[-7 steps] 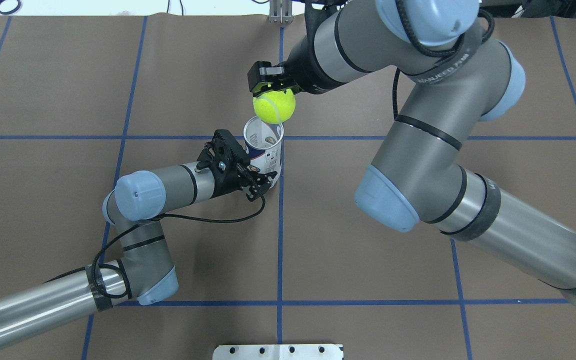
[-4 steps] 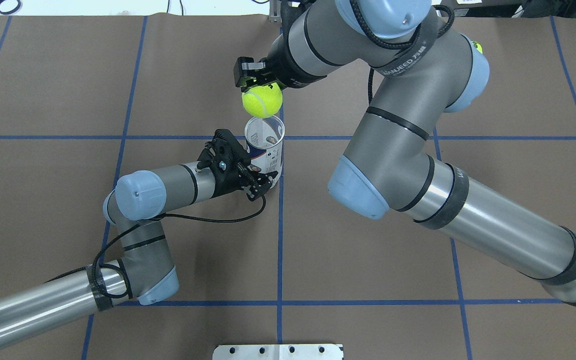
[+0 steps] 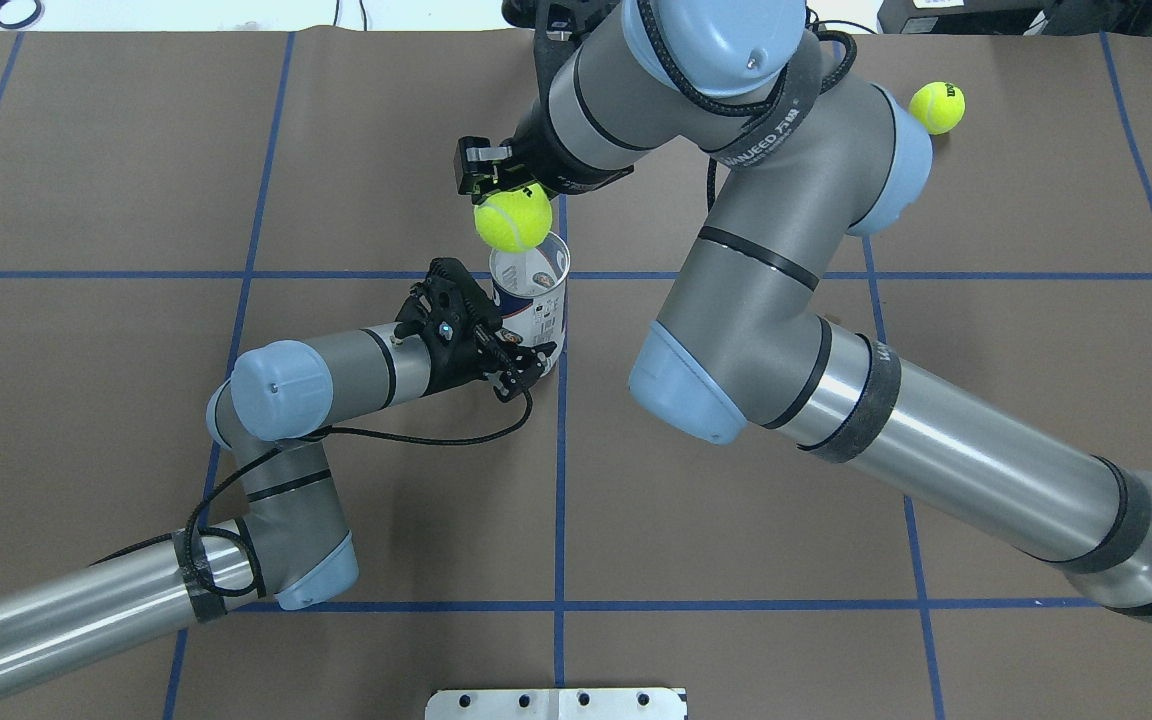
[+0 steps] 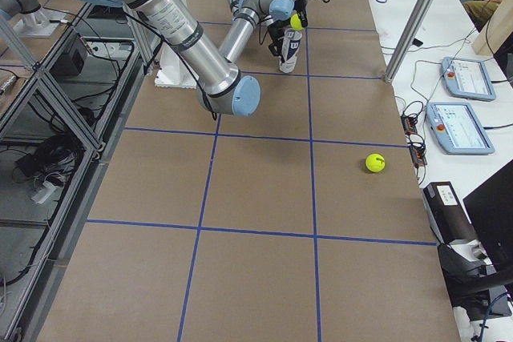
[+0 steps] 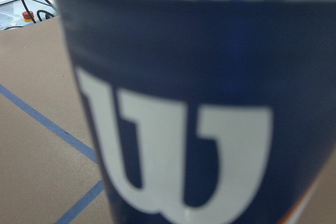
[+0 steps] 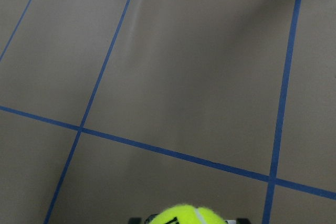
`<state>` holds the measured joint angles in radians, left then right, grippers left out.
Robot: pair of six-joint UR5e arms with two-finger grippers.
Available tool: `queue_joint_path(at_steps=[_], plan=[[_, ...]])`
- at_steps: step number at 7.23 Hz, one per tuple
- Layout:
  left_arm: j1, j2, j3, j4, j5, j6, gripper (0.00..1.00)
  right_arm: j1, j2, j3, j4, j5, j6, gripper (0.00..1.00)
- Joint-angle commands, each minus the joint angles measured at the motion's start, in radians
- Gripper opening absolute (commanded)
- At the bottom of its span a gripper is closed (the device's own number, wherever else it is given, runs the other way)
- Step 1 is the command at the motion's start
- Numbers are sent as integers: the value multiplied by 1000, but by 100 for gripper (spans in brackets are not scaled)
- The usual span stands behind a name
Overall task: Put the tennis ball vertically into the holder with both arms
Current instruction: 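Position the ball above the can's open end with the right gripper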
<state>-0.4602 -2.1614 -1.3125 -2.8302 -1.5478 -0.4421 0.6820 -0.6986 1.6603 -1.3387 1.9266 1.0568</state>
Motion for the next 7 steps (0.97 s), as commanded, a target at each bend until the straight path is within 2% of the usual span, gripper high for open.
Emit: queue_joint_path(at_steps=[1, 5, 6, 7], plan=[[0, 0, -2, 0, 0, -1, 65, -1, -15, 4, -2, 0, 2, 0], [0, 0, -2, 0, 0, -1, 65, -2, -30, 10, -14, 0, 2, 0], [0, 0, -2, 0, 0, -1, 65, -6, -30, 21, -22, 0, 3, 8], [0, 0, -2, 0, 0, -1, 65, -10, -30, 30, -33, -1, 3, 29]])
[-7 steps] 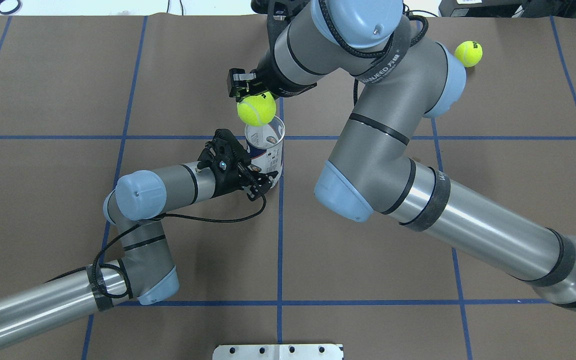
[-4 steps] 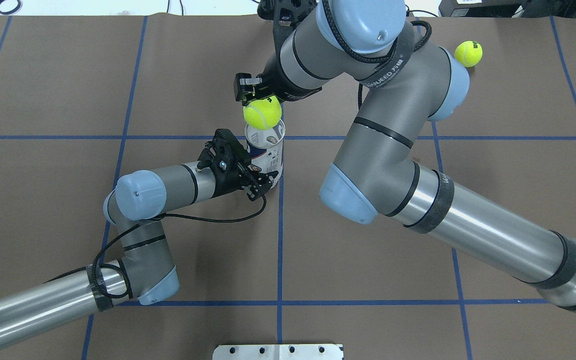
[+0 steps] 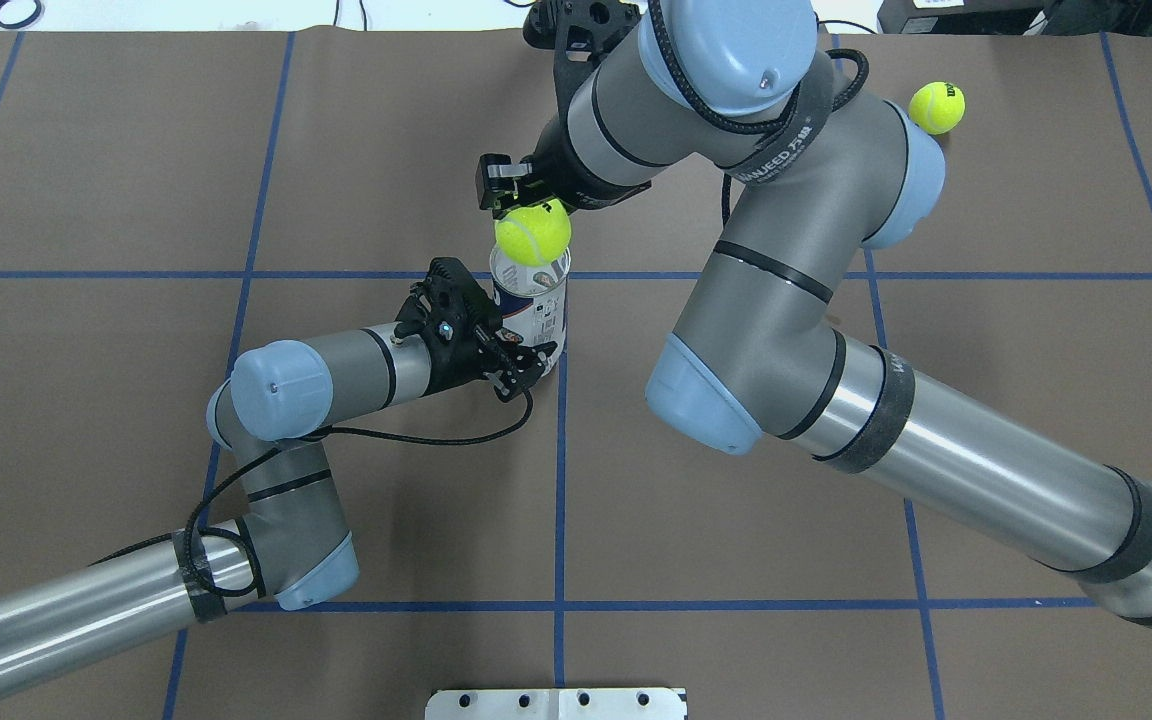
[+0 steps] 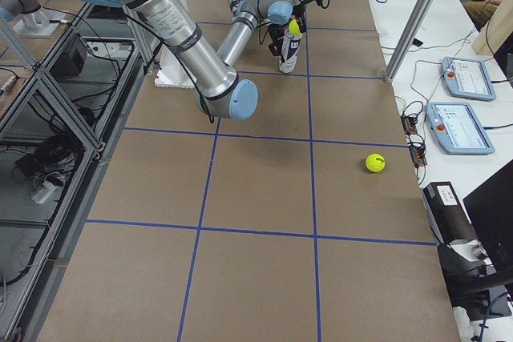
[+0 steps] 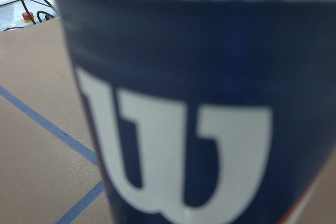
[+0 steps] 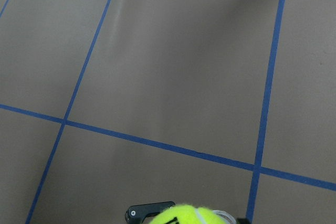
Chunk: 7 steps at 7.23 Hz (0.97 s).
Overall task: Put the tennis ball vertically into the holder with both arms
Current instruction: 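Position the ball above the can's open end with the right gripper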
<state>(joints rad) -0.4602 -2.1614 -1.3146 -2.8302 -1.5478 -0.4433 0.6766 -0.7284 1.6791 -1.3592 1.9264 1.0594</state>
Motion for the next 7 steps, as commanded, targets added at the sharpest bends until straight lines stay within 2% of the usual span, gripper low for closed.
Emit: queue_joint_path(at_steps=[1, 2, 3, 5, 7], plan=[[0, 0, 0, 0, 0, 0, 65, -17, 0, 25, -32, -16, 1, 33], [0, 0, 0, 0, 0, 0, 65, -26, 0, 27, -37, -32, 1, 62], [0, 0, 0, 0, 0, 0, 65, -37, -2, 30, -38, -47, 1, 85], [0, 0, 0, 0, 0, 0, 65, -38, -2, 37, -43, -50, 1, 95], [0, 0, 0, 0, 0, 0, 66, -38, -17, 59, -44, -50, 1, 98]])
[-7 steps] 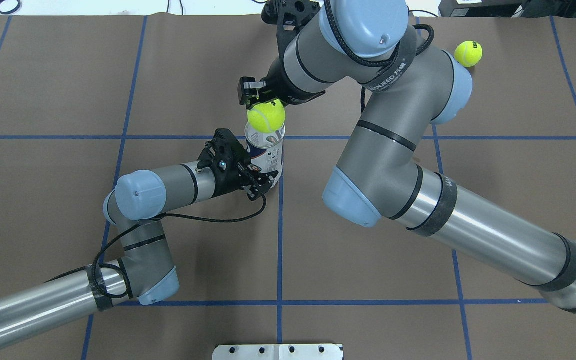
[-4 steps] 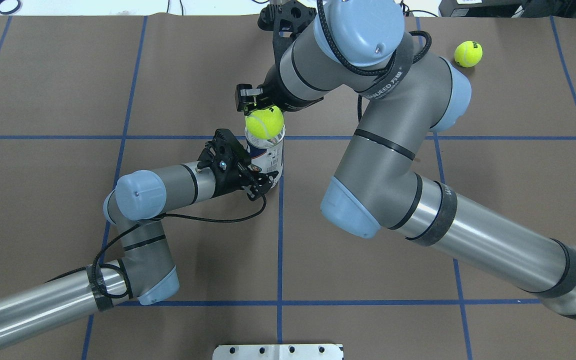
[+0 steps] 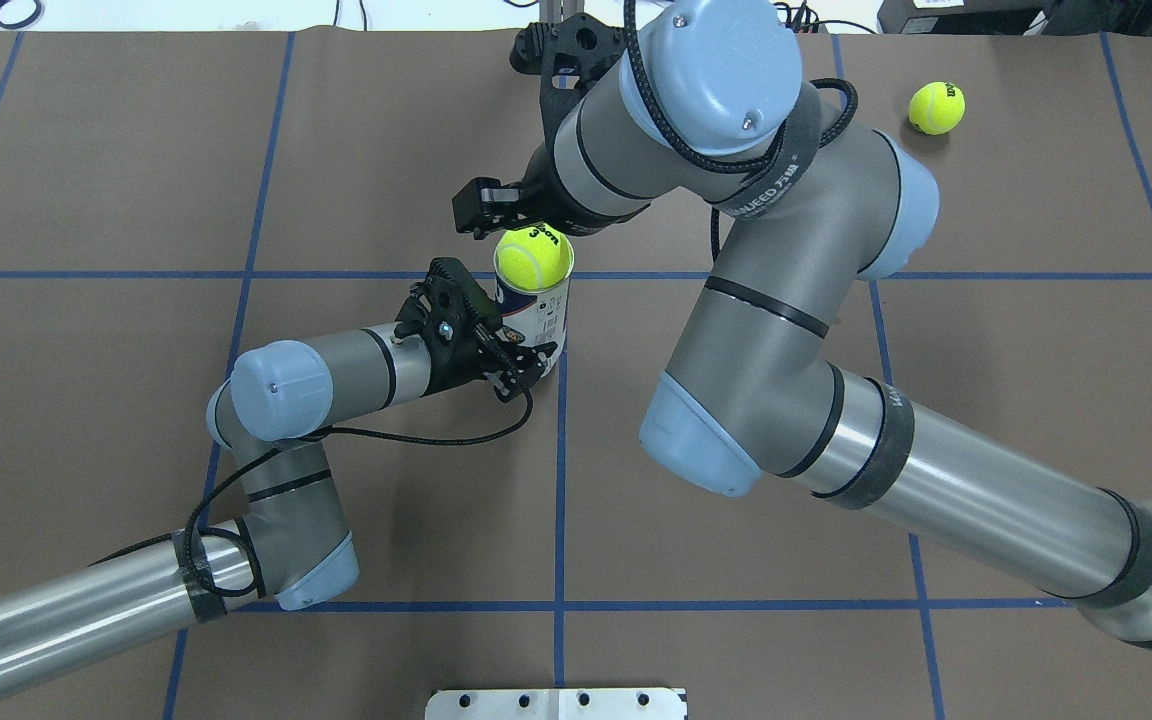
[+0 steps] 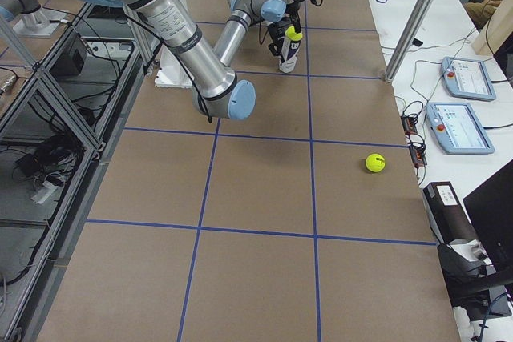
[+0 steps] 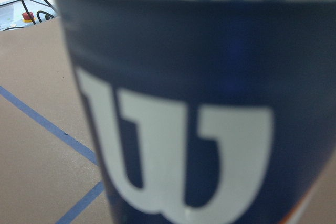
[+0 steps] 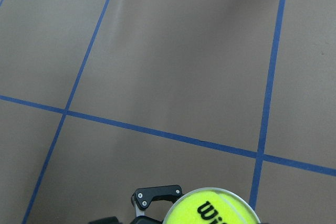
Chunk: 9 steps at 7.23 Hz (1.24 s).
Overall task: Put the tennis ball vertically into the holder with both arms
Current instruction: 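Position the ball above the can's open end with the right gripper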
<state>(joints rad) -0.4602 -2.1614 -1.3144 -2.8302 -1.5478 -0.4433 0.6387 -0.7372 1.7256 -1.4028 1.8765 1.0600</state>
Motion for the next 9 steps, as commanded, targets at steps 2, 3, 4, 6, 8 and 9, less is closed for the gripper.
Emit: queue_joint_path(at_steps=[2, 3, 4, 6, 8, 9], plan=[[0, 0, 0, 0, 0, 0, 78, -1, -4, 15, -1, 0, 0, 98], [-2, 3, 1, 0, 0, 3, 91, -1, -4, 17, -1, 0, 0, 98], [-2, 3, 1, 0, 0, 3, 92, -1, -5, 20, -1, 0, 0, 98], [-2, 3, 1, 0, 0, 3, 92, -1, -7, 20, -1, 0, 0, 98], [0, 0, 0, 0, 0, 2, 92, -1, -7, 20, -1, 0, 0, 97], [-2, 0, 0, 0, 0, 2, 92, -1, -7, 20, -1, 0, 0, 84]])
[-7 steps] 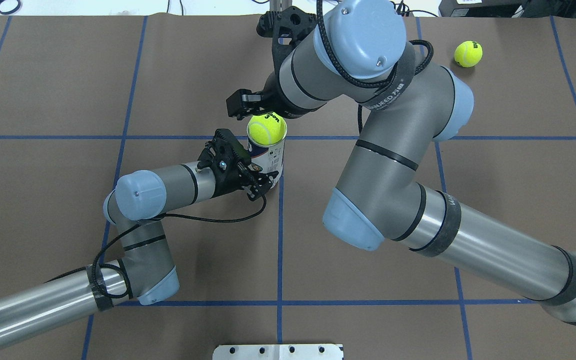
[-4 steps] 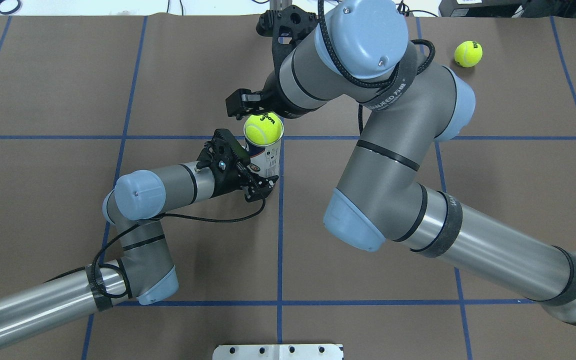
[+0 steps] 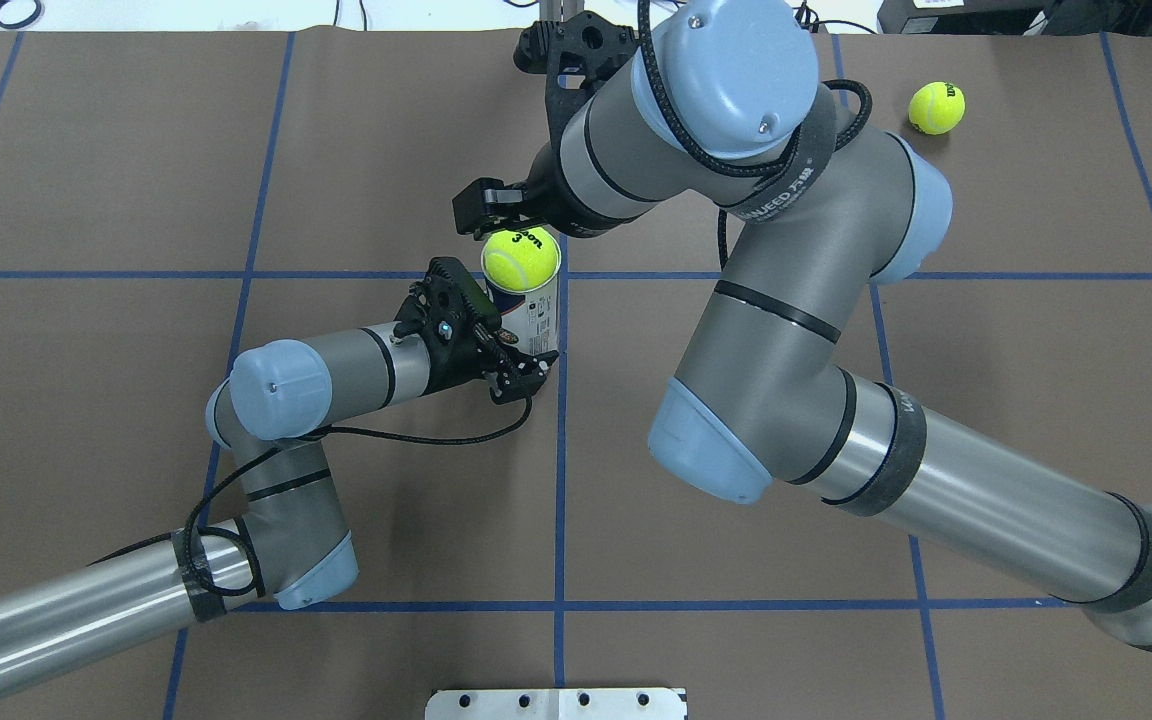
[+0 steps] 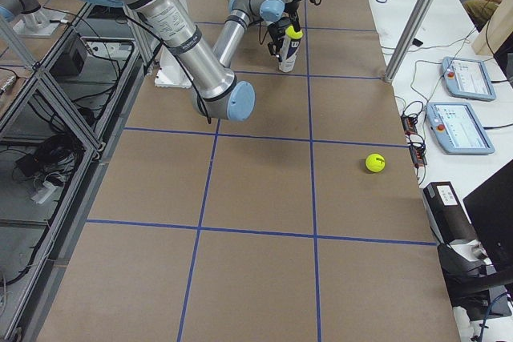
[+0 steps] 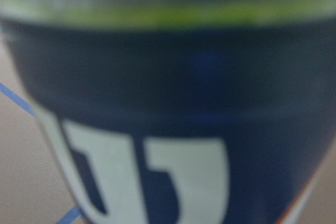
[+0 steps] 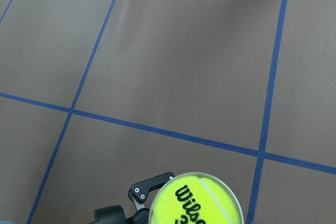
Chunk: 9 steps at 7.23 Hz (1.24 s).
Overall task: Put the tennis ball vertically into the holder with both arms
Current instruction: 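Lower the ball into the can and open the right gripper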
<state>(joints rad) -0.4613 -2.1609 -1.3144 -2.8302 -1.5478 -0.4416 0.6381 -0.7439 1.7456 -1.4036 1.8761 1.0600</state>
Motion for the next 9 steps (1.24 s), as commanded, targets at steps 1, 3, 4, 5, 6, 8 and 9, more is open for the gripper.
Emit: queue_joint_path(at_steps=[1, 3, 4, 5, 6, 8, 9], plan=[[1, -1, -2, 0, 0, 0, 92, 0, -2, 2, 2, -15, 9, 28], [0, 3, -2, 0, 0, 0, 92, 0, -2, 9, 2, -17, 8, 0], [0, 3, -2, -2, 0, 0, 92, 2, -2, 15, 2, -18, 8, 0], [0, 3, -2, -2, 0, 0, 92, 2, -8, 17, 3, -18, 8, 0], [0, 3, -2, -2, 0, 0, 92, 2, -9, 17, 3, -18, 8, 0], [0, 3, -3, -2, 0, 0, 92, 2, -17, 17, 3, -29, 8, 0], [0, 4, -2, -2, 0, 0, 92, 2, -21, 15, 3, -46, 8, 0]])
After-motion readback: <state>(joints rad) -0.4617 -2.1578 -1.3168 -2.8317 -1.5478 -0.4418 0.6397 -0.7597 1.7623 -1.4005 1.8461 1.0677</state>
